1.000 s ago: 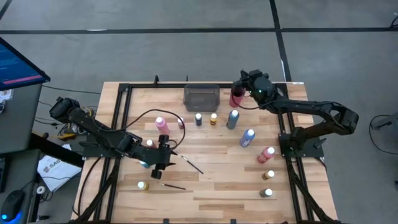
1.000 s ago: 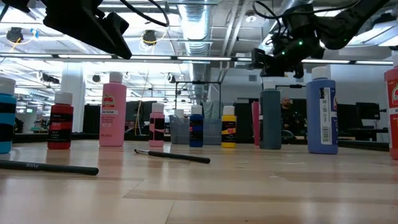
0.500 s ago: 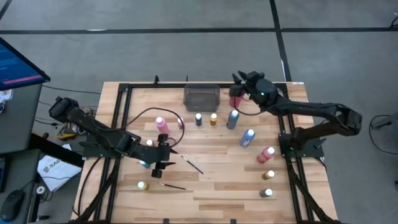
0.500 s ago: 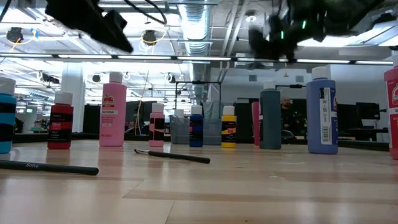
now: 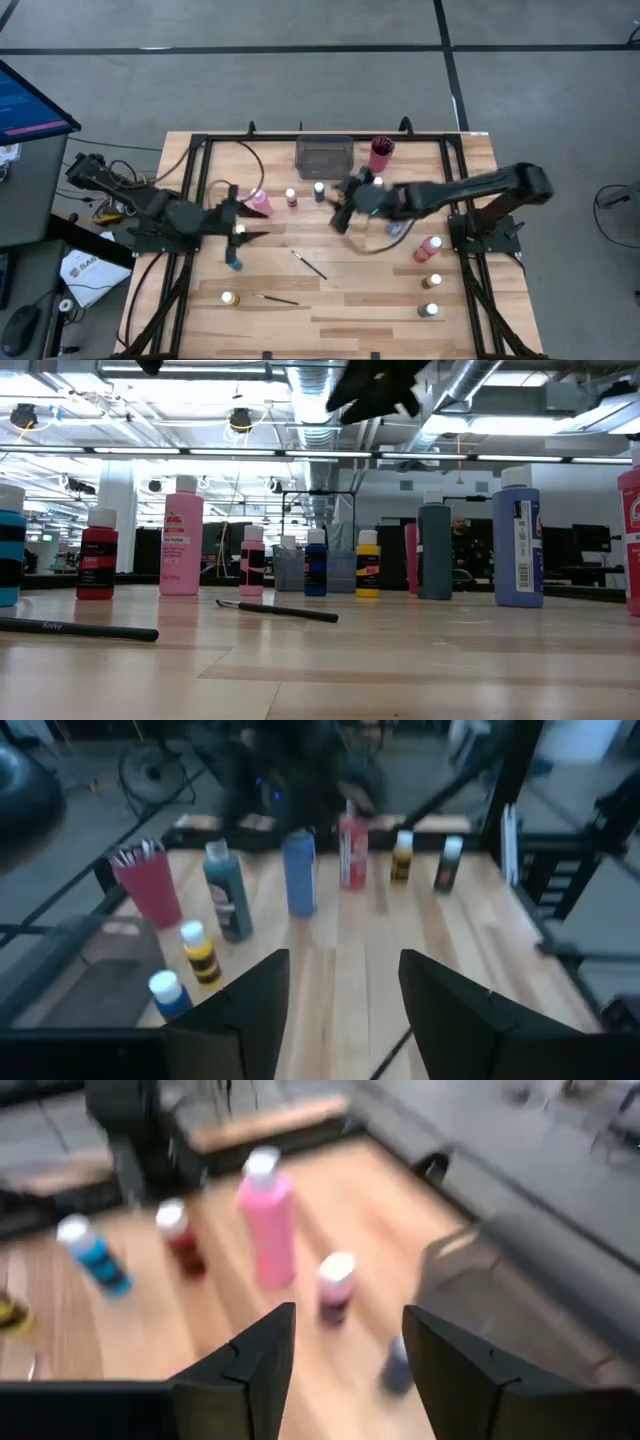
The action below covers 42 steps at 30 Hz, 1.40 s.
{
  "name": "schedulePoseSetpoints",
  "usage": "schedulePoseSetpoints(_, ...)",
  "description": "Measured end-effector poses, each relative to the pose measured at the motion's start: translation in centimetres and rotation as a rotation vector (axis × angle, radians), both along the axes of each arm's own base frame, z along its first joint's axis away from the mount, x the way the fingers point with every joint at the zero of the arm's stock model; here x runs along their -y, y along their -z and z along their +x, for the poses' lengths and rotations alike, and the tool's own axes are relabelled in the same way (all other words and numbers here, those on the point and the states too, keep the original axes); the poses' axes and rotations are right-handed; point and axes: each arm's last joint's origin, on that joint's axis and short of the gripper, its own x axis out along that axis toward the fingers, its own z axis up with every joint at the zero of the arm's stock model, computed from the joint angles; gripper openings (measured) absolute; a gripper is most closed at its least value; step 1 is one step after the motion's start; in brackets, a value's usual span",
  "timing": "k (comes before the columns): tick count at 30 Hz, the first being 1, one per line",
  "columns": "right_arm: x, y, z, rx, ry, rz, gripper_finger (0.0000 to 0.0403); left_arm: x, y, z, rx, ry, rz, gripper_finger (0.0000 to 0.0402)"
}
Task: Pick & Place Paint Supplies
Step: Put the black paintbrush into the red cup
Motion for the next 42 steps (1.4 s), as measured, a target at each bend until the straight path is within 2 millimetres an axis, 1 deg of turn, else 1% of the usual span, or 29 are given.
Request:
schedulePoseSetpoints(4, -2.2, 1.6, 4.1, -0.141, -0.016, 0.012, 0.0193, -0.8, -1.3, -1.7, 0.082, -0.008, -0.062, 0.0199)
schedulePoseSetpoints(6, -3.0, 2.3, 6.0, -0.18, -0.025, 0.013, 0.0203, -1.2, -1.8, -2.5, 0.119, -0.008, -0.084, 0.0207)
schedulePoseSetpoints(9, -3.9, 3.5, 8.8, -0.208, -0.076, 0.058, 0.0215, -1.7, -2.4, -3.6, 0.165, -0.007, -0.107, 0.0215)
schedulePoseSetpoints(12, -4.4, 5.0, 10.9, -0.227, -0.124, 0.105, 0.0221, -2.3, -3.1, -4.9, 0.218, 0.008, -0.136, 0.0219)
schedulePoseSetpoints(14, -4.5, 6.3, 11.9, -0.25, -0.14, 0.123, 0.0221, -2.8, -3.5, -5.8, 0.259, 0.021, -0.159, 0.0218)
schedulePoseSetpoints(17, -4.6, 8.4, 12.8, -0.284, -0.136, 0.145, 0.0218, -3.4, -4.0, -7.3, 0.317, 0.042, -0.19, 0.0215)
schedulePoseSetpoints(22, -4.5, 11.2, 13.4, -0.343, -0.143, 0.172, 0.0212, -4.4, -4.6, -9.5, 0.404, 0.057, -0.227, 0.0209)
schedulePoseSetpoints(26, -4.7, 12.8, 13.8, -0.358, -0.136, 0.204, 0.0211, -5.1, -4.9, -10.9, 0.459, 0.067, -0.252, 0.0207)
schedulePoseSetpoints(31, -4.8, 14.7, 14.1, -0.38, -0.125, 0.239, 0.0211, -5.7, -5.0, -12.2, 0.508, 0.068, -0.272, 0.0207)
schedulePoseSetpoints(33, -4.7, 14.9, 14.0, -0.391, -0.116, 0.248, 0.0209, -5.9, -5.0, -12.6, 0.523, 0.068, -0.273, 0.0206)
schedulePoseSetpoints(36, -4.7, 14.7, 14.1, -0.38, -0.114, 0.245, 0.0206, -6.0, -5.0, -12.8, 0.531, 0.068, -0.276, 0.0207)
schedulePoseSetpoints(42, -4.1, 14.7, 14.3, -0.366, -0.1, 0.24, 0.0206, -6.0, -5.0, -12.8, 0.525, 0.068, -0.272, 0.0204)
